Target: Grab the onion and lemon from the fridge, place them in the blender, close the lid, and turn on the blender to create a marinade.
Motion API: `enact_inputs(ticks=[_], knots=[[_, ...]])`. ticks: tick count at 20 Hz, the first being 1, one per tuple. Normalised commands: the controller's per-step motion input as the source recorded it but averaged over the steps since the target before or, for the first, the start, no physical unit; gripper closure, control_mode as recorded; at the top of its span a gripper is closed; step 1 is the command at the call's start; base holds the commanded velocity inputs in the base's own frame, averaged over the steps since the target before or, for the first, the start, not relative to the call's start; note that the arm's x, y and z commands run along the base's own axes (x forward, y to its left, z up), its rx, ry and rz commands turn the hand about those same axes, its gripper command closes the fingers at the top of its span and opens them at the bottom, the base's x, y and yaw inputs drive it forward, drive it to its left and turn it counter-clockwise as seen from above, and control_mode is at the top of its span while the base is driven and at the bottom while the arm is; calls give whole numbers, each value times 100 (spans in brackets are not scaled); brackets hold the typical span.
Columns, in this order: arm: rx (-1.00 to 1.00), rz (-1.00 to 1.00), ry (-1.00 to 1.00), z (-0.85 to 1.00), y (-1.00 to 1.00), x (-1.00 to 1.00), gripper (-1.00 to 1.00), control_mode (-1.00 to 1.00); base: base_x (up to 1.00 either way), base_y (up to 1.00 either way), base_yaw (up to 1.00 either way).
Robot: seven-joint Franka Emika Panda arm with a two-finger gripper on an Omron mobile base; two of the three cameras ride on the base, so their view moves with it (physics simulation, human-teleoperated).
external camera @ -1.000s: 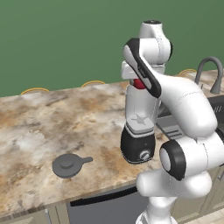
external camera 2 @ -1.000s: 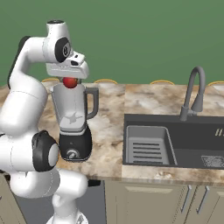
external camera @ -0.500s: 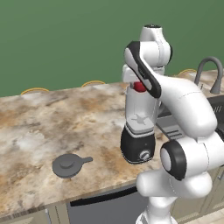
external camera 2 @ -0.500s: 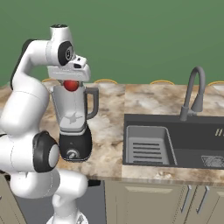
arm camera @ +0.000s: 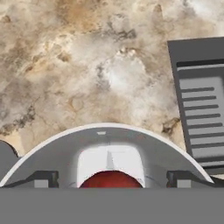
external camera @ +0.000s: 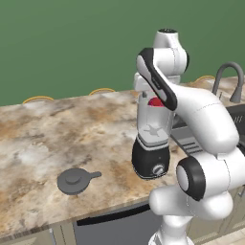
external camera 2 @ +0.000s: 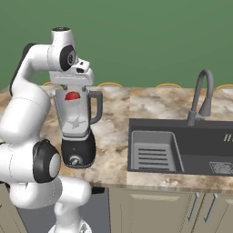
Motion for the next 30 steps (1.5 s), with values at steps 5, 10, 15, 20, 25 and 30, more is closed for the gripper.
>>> enact_inputs(ticks=[5,10,15,20,25,30], knots=[[0,0,-7,37,1,-14,-100,-100,0,0,0],[0,0,-13,34,1,-82,-100,-100,0,0,0],[0,0,-11,6,0,-100,-100,-100,0,0,0],[0,0,-19,1,0,-100,-100,-100,0,0,0],[-2,2,-39,17,1,-99,-100,-100,0,0,0],[0,0,-6,1,0,-13,-100,-100,0,0,0]])
